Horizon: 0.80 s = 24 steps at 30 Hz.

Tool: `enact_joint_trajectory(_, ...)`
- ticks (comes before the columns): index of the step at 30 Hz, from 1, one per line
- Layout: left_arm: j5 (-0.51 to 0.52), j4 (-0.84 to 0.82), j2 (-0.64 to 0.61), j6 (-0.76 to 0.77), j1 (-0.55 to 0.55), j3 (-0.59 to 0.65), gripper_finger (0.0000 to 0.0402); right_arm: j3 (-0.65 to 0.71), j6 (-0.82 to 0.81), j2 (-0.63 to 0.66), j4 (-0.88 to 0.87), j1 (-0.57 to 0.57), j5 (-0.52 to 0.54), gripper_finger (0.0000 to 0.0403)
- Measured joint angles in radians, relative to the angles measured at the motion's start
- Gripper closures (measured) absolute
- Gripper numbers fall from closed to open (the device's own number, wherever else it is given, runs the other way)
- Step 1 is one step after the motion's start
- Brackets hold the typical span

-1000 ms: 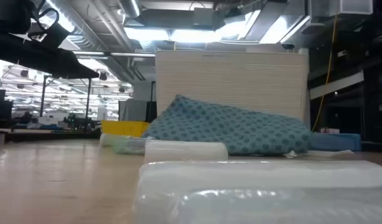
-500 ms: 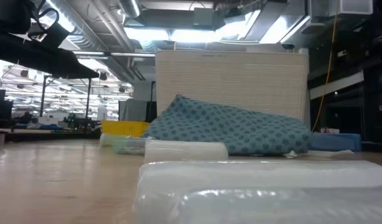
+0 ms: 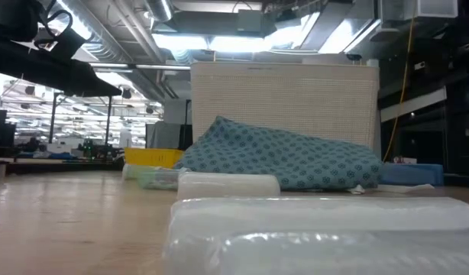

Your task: Pick & place medical supplies in basket/bin

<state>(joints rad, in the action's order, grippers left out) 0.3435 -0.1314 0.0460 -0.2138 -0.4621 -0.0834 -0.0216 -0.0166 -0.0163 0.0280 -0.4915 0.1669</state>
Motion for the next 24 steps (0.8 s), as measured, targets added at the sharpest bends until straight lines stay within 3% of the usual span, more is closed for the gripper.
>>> enact_joint_trajectory(4,0.000,0.000,0.000,0.000,0.000,0.000,0.0313,0.000,0.011,0.000,0.000,0.000,0.005,0.0179)
enact_joint_trajectory(8,0.000,0.000,0.000,0.000,0.000,0.000,0.0313,0.000,0.109,0.000,0.010,0.000,0.100,0.0179)
enact_joint_trajectory(13,0.000,0.000,0.000,0.000,0.000,0.000,0.0313,0.000,0.097,0.000,0.031,0.000,0.182,0.0179)
enact_joint_trajectory(24,0.000,0.000,0.000,0.000,0.000,0.000,0.0313,0.000,0.050,0.000,0.289,0.000,0.290,0.0179)
